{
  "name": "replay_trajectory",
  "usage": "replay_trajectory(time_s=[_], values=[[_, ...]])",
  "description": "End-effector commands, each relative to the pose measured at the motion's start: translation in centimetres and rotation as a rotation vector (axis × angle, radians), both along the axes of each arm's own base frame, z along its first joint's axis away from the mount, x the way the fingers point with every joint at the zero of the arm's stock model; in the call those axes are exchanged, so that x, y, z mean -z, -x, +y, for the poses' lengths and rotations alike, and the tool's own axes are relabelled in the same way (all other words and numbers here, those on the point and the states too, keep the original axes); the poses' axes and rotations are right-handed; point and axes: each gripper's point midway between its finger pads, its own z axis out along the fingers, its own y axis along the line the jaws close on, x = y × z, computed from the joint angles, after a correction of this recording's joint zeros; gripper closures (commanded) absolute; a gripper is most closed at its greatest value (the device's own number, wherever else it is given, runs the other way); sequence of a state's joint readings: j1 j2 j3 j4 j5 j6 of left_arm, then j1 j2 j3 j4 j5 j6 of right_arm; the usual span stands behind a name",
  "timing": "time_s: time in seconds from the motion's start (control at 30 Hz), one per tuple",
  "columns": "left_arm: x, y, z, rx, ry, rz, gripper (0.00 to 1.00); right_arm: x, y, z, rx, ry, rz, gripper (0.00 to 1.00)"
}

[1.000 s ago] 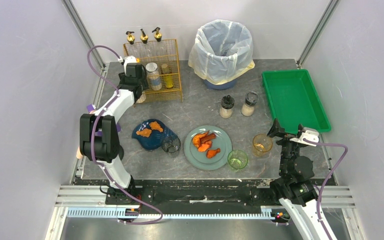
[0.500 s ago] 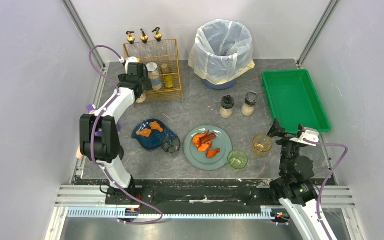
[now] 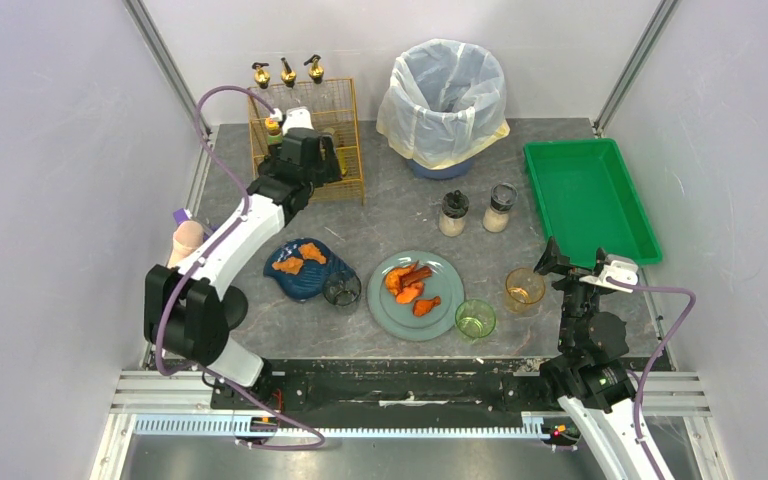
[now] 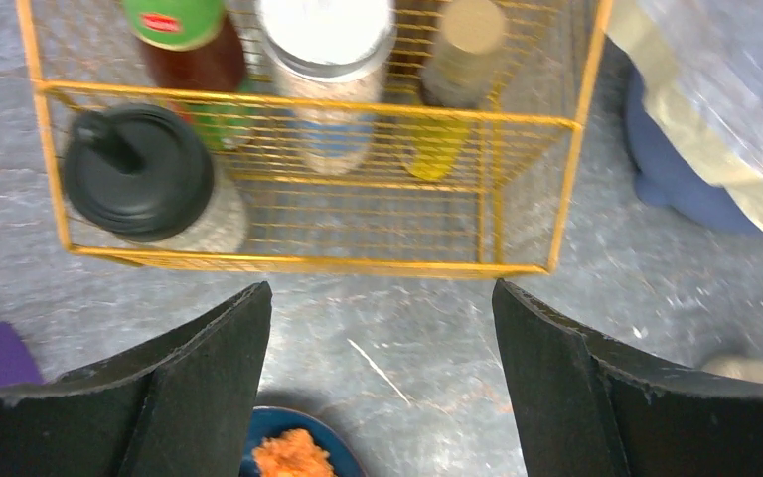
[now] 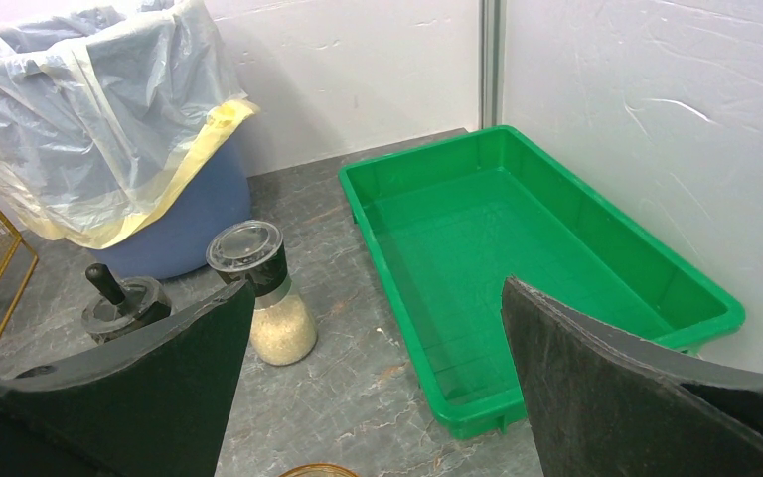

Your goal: Clear the kitchen counter

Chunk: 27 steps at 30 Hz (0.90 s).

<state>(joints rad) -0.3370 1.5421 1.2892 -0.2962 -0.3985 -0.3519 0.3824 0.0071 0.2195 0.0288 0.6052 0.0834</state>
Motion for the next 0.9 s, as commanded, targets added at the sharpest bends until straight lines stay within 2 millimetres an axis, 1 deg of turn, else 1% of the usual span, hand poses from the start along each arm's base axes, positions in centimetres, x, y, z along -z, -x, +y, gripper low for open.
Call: replay_trajectory(time_s=[0.0, 0.1, 0.23, 0.37, 0.43, 0.5, 0.53, 0.77, 0.87], values=[[-1.2, 0.9, -4.0, 0.078, 0.061, -0.060, 0.13, -4.2, 2.7, -0.9, -0.008, -0.079, -0.191, 0.02], [-1.5, 1.4, -7.9, 0.203, 0.091, -0.079, 0.13, -4.3, 2.7, -0.9, -0.011, -0.080, -0.194, 0.02], [-1.7, 2.2, -14.3, 0.431, 0.155, -0.108, 0.13, -4.3, 2.7, -1.0, -0.007, -0.080, -0.192, 0.02], [-0.5, 2.9, -19.8, 0.594, 0.212, -0.089, 0.13, -4.2, 2.7, -1.0, -0.007, -0.078, -0.191, 0.02], [0.4, 3.4, -21.8, 0.645, 0.211, -0.070, 0.13, -4.2, 2.7, -1.0, -0.003, -0.077, -0.190, 0.02], [0.4, 3.5, -23.9, 0.689, 0.213, -0.090, 0.13, -4.2, 2.7, -1.1, 0.000, -0.078, -0.190, 0.02], [1.0, 3.6, -24.8, 0.709, 0.206, -0.085, 0.13, -4.3, 2.7, -1.1, 0.000, -0.078, -0.191, 0.02], [2.9, 3.9, -29.6, 0.824, 0.132, -0.116, 0.13, -4.2, 2.7, -1.1, 0.005, -0.077, -0.187, 0.02], [3.8, 4.4, -31.5, 0.883, 0.091, -0.120, 0.13, -4.1, 2.7, -1.1, 0.005, -0.076, -0.187, 0.02]])
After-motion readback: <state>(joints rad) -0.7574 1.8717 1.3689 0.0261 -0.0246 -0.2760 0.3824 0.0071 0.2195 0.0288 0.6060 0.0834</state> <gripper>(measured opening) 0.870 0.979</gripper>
